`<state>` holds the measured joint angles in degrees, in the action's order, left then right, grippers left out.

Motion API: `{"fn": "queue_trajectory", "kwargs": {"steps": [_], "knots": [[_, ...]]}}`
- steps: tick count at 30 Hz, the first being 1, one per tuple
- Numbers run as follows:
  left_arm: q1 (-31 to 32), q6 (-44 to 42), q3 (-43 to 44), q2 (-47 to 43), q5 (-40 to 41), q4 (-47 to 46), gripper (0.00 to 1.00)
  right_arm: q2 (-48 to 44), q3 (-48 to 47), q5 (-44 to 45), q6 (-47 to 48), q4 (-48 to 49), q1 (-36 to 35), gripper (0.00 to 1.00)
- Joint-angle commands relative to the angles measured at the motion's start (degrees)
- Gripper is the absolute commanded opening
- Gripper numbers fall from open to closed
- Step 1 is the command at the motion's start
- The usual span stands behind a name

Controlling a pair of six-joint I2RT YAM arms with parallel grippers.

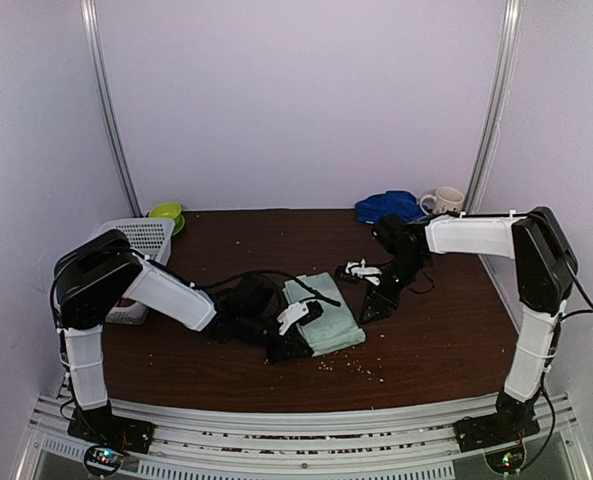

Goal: Roll the towels
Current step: Roll the towel at the center of the board.

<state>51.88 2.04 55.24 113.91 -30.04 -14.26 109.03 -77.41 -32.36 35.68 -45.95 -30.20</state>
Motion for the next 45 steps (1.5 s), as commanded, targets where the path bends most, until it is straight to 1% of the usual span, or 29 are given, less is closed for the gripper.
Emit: {"fn": "queue_trajectory", "kwargs": {"steps": [1,3,5,8,10,12,15,17,22,25,31,33,35,40,43,45], "knots": [[-1.69,3.22,-2.31,1.45,-0.16,0.70,0.00,-7.91,3.66,4.04,3.95,4.57,0.36,0.65],[-2.26,4.40,-2.48,1.63,-0.88,0.24,0.00,-12.67,7.34,4.67,6.75,8.74,0.51,0.72],[-2.81,5.84,-2.60,2.02,-1.93,-0.33,0.00,-17.44,11.72,5.17,9.72,13.71,0.49,0.77],[-3.47,8.21,-2.88,2.60,-3.68,-1.84,0.00,-25.63,19.78,4.05,15.94,20.51,0.41,0.78],[-3.88,9.80,-2.88,3.01,-4.97,-2.63,0.00,-31.18,26.48,3.11,22.48,25.51,0.41,0.79],[-4.19,11.42,-2.84,3.43,-5.68,-3.41,0.00,-36.65,33.81,2.99,28.16,32.11,0.23,0.83],[-4.63,12.64,-2.34,4.46,-6.44,-2.95,0.00,-42.12,42.28,3.56,32.74,40.76,-0.59,0.88],[-4.88,13.64,-1.83,4.98,-6.40,-2.29,0.00,-43.43,45.11,4.18,34.88,43.95,-1.89,0.84],[-5.28,15.35,0.55,6.88,-7.83,1.00,0.00,-42.13,48.73,7.40,38.76,49.31,-7.49,0.74],[-5.38,16.06,1.33,7.64,-8.52,2.32,0.00,-39.50,50.23,11.32,39.47,53.21,-11.18,0.69],[-5.84,19.35,1.17,7.80,-10.58,1.54,0.00,-32.96,52.94,20.77,40.05,62.12,-17.17,0.67],[-6.02,19.78,1.21,7.99,-11.20,1.20,0.00,-31.12,53.38,23.65,39.44,65.25,-18.99,0.63],[-6.15,20.07,1.18,8.19,-11.55,0.79,0.00,-29.08,53.33,25.58,39.10,67.04,-20.36,0.60],[-6.36,20.10,1.31,8.57,-12.21,0.72,0.00,-22.97,52.15,30.20,36.79,70.37,-22.24,0.57],[-6.67,20.10,0.94,8.46,-12.38,0.56,0.00,-19.47,50.20,32.30,34.53,70.33,-22.70,0.50],[-6.89,20.24,0.64,8.41,-12.65,0.16,0.00,-17.56,49.10,33.70,33.35,70.64,-23.03,0.47]]}}
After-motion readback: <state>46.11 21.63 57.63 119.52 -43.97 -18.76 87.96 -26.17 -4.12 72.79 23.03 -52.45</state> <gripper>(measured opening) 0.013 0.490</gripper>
